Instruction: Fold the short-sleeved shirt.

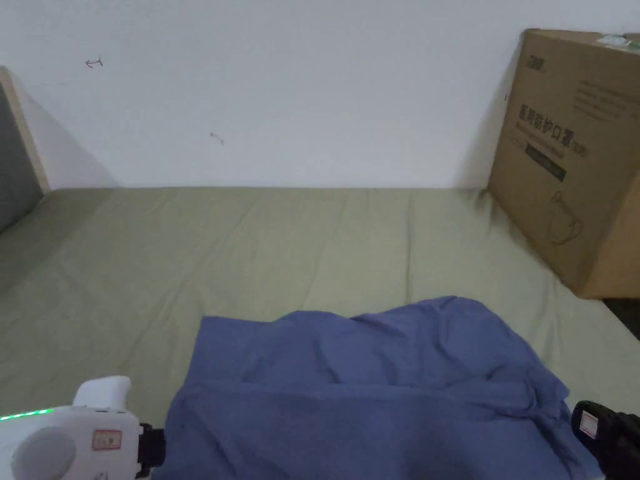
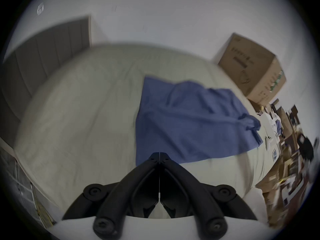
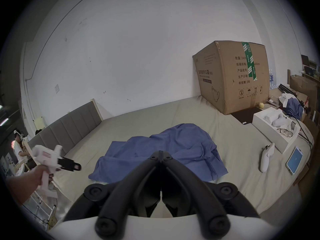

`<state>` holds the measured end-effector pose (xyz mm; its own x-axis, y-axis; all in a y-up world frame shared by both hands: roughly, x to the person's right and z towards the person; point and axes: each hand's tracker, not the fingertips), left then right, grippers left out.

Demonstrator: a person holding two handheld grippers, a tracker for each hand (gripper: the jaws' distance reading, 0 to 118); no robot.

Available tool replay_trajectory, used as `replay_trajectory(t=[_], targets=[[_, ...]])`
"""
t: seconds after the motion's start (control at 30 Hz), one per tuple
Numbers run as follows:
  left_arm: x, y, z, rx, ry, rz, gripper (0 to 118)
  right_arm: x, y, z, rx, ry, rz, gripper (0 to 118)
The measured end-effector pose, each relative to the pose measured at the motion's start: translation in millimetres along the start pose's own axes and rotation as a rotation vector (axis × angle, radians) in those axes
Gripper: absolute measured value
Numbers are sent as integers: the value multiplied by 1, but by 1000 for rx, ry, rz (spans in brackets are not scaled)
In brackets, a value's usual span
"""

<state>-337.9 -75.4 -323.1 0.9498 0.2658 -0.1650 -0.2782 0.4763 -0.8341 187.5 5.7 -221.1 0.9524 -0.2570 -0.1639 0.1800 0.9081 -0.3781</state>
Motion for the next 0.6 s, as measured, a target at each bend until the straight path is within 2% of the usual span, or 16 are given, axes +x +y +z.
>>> replay_trajectory(t=[0.03,0.07,0.1,0.13,0.17,0.3,0.37,0.4,0.43,0.5,0.53,0.6], targets=[[-9,5,-18,-25,1,25,25,1,-1,-1,-8,3,-6,0],[-14,8,-29,-29,11,41,76,1,-2,-2,-14,3,-14,0],[-13,7,-39,-21,27,40,112,2,-4,-4,-22,1,-23,0],[-16,7,-52,-18,27,36,116,3,-5,-5,-31,0,-31,0],[-15,9,-59,60,8,64,113,4,-6,-8,-44,-2,-36,0],[-8,3,-83,-99,55,35,112,9,-9,-16,-71,-26,-29,0],[3,-4,-94,-106,158,-115,105,13,-10,-21,-84,-40,-23,0],[14,-10,-95,-96,212,-204,94,16,-9,-24,-89,-50,-18,0],[22,-14,-91,-81,201,-245,76,19,-9,-27,-92,-60,-13,0],[33,-18,-74,-26,155,-262,10,30,-5,-34,-102,-83,-15,0],[37,-21,-69,-6,162,-269,2,37,-2,-39,-109,-95,-30,0],[42,-23,-60,9,92,-266,2,56,7,-52,-146,-118,-66,0]])
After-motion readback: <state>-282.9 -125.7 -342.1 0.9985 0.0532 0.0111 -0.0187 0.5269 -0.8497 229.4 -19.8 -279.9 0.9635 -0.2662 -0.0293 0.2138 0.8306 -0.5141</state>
